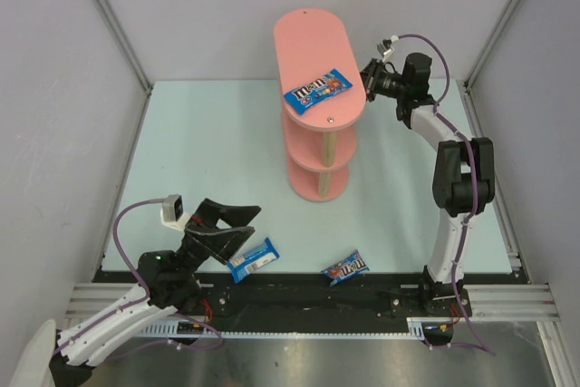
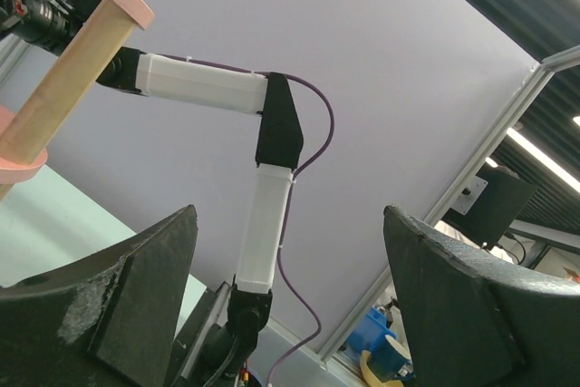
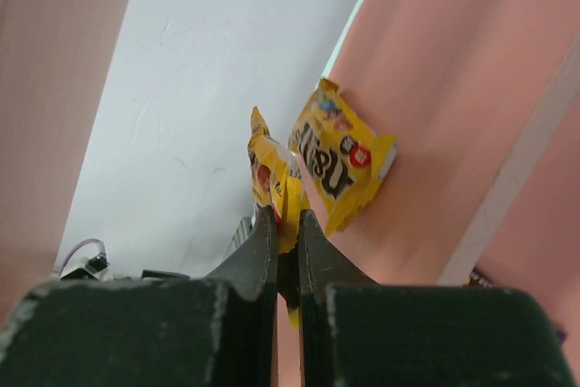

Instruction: Place and organize the candy bags onto the shelf

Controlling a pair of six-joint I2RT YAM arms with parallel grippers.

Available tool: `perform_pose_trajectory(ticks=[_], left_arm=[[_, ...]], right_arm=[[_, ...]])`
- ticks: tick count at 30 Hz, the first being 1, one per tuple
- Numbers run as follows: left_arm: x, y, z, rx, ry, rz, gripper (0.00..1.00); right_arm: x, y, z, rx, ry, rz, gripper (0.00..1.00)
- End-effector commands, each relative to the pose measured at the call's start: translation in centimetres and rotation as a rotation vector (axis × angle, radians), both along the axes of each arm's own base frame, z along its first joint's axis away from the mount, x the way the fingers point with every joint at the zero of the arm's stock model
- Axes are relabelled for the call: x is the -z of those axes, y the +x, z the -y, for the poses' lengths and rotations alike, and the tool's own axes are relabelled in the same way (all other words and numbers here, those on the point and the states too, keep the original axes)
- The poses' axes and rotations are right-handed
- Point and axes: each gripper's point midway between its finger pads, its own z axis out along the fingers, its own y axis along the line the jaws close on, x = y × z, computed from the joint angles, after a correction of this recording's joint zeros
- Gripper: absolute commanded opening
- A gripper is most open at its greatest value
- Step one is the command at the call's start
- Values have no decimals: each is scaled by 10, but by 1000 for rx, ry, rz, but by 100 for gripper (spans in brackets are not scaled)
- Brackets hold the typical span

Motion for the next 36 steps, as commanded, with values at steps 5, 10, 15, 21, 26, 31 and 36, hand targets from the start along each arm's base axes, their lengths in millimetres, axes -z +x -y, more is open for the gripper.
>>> perform_pose_trajectory(ticks=[5, 10, 15, 21, 26, 31, 36], left_arm=[[49, 9, 12, 0, 75, -50, 88], [50, 10, 11, -4, 75, -53, 88], [51, 10, 11, -3, 74, -54, 88], [54, 11, 11, -7, 74, -62, 88], [54, 11, 11, -6, 75, -66, 88], [55, 11, 11, -3, 76, -65, 88], [55, 11, 11, -5, 73, -66, 88]], right_arm=[[-12, -37, -1, 23, -72, -5, 0], [5, -43, 2, 40, -107, -113, 0], [22, -46, 9, 55, -134, -205, 0], [39, -49, 19, 69, -148, -271, 0], [44, -42, 28, 83, -129, -289, 0], [43, -36, 37, 96, -106, -295, 0], [40, -25, 47, 114, -75, -275, 0]])
